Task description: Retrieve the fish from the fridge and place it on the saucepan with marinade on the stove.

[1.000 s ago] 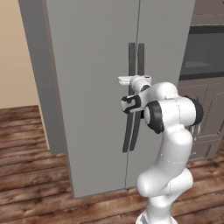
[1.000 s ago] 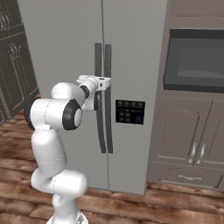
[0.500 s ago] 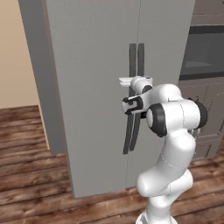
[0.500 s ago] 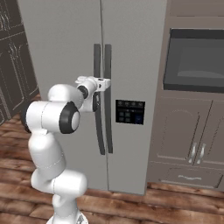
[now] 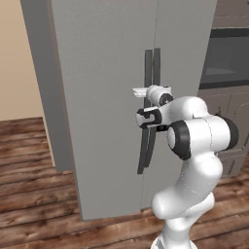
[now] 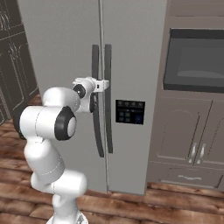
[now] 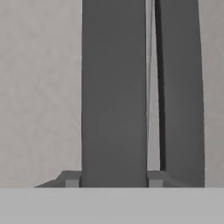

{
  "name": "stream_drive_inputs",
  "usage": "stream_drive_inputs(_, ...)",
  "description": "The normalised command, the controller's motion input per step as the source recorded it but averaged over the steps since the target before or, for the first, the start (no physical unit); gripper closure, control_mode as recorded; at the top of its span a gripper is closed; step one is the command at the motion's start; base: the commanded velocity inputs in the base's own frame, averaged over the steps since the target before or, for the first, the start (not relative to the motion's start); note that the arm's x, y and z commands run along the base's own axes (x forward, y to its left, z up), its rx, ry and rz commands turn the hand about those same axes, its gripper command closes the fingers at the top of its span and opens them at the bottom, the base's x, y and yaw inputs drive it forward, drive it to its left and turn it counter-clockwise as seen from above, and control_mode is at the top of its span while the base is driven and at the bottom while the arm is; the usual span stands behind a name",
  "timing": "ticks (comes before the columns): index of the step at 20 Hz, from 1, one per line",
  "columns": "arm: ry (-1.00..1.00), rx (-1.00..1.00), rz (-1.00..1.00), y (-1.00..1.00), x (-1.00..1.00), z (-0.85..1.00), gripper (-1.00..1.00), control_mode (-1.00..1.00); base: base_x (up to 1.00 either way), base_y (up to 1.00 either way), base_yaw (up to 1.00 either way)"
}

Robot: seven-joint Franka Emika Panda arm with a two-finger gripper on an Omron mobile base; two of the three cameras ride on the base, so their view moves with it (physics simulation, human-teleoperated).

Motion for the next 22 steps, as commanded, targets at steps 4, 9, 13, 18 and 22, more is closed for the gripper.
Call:
stream_drive_inputs(4, 0.07, 0.00, 0.00, 0.16, -0.33, -0.02, 1.00, -1.00, 0.00, 0.00, 0.00)
stream_drive_inputs(9, 0.12, 0.00, 0.00, 0.34, -0.30, 0.00, 1.00, -1.00, 0.00, 0.00, 0.00)
stream_drive_inputs(13, 0.21, 0.00, 0.00, 0.44, -0.19, 0.00, 1.00, -1.00, 0.00, 0.00, 0.00)
stream_drive_inputs(18, 0.21, 0.00, 0.00, 0.50, -0.27, -0.08, 1.00, -1.00, 0.00, 0.00, 0.00)
stream_drive_inputs(22, 0.13, 0.00, 0.00, 0.47, -0.32, -0.07, 1.00, -1.00, 0.00, 0.00, 0.00)
